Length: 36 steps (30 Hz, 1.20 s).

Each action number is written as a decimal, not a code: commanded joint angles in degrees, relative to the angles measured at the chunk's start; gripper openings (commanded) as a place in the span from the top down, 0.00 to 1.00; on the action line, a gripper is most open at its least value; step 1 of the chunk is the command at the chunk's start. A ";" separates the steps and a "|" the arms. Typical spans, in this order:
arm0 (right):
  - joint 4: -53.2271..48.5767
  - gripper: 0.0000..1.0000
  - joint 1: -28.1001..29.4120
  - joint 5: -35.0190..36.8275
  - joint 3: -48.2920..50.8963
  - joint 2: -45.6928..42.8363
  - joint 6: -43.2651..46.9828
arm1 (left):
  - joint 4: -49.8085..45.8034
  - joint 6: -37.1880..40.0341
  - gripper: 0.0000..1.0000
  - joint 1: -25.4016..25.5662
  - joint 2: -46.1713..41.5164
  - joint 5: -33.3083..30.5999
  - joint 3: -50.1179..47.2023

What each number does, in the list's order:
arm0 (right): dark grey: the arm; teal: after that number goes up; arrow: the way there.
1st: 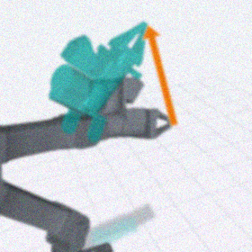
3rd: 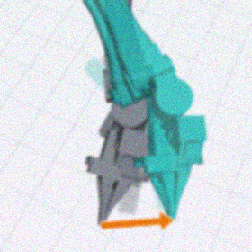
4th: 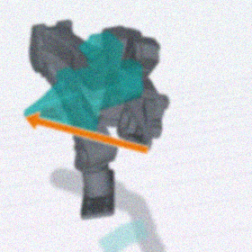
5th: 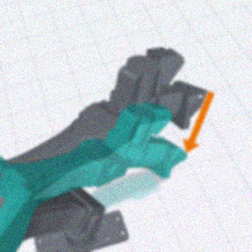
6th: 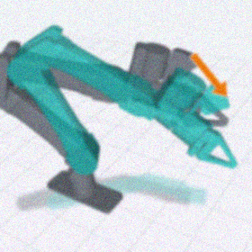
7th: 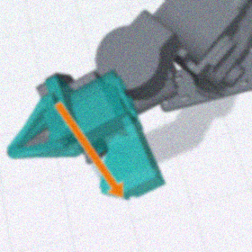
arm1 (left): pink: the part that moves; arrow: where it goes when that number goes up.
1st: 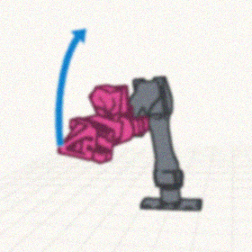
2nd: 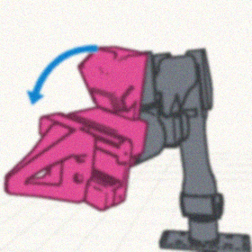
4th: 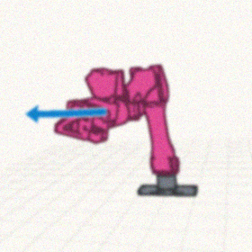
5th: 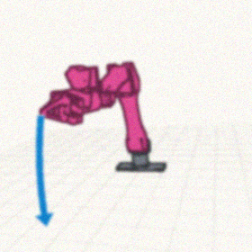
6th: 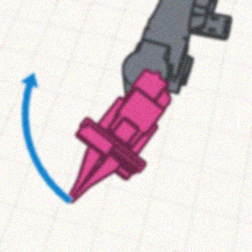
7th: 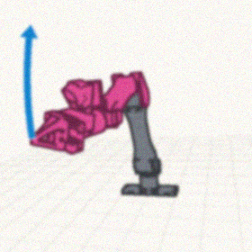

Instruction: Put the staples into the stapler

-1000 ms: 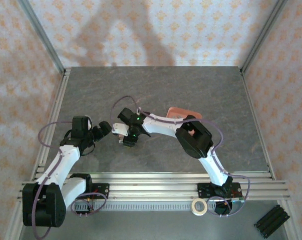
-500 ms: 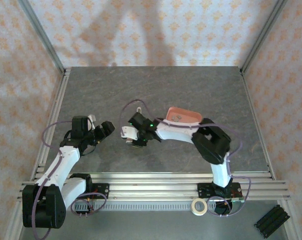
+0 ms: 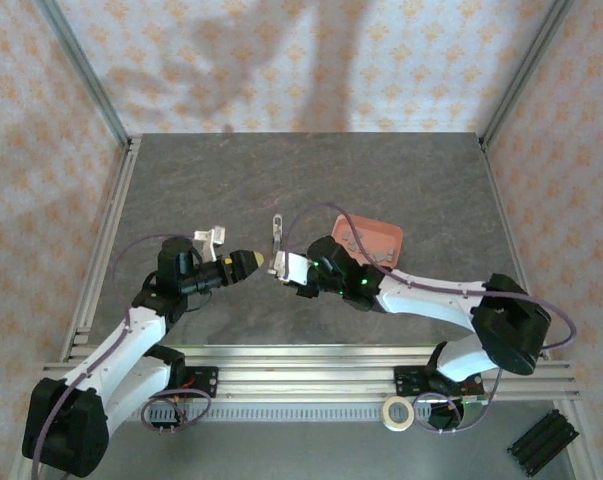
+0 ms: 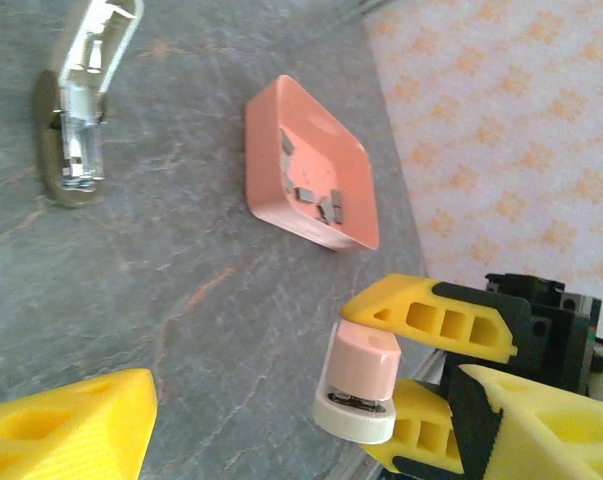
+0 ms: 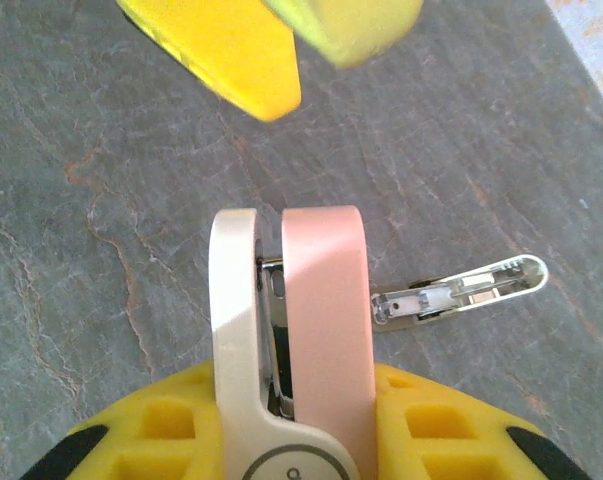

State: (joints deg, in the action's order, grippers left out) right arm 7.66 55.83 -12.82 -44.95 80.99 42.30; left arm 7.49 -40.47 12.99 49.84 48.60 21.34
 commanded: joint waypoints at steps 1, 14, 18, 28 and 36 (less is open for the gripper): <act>4.64 0.76 -0.06 1.40 0.71 -2.98 0.26 | 3.98 1.38 0.22 2.11 -0.81 -0.74 1.42; 5.34 0.76 -0.02 -0.59 0.65 -3.87 -0.38 | 6.88 2.94 0.42 9.26 3.86 -4.17 3.91; 5.61 0.76 -0.04 -0.46 0.49 -3.63 -0.39 | 8.06 3.37 0.44 10.85 6.48 -4.30 4.99; 6.48 0.76 -0.02 -0.80 0.12 -3.46 -0.11 | 10.64 3.77 0.71 12.89 10.45 -4.01 6.03; 7.27 0.63 -0.06 -0.78 1.56 -4.32 -2.70 | 6.47 11.23 0.89 13.02 8.46 -8.36 6.08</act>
State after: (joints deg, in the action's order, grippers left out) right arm 11.33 55.66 -12.86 -44.12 78.35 41.50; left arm 15.75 -34.79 25.54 59.51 44.12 26.15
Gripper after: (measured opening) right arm 0.360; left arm 0.237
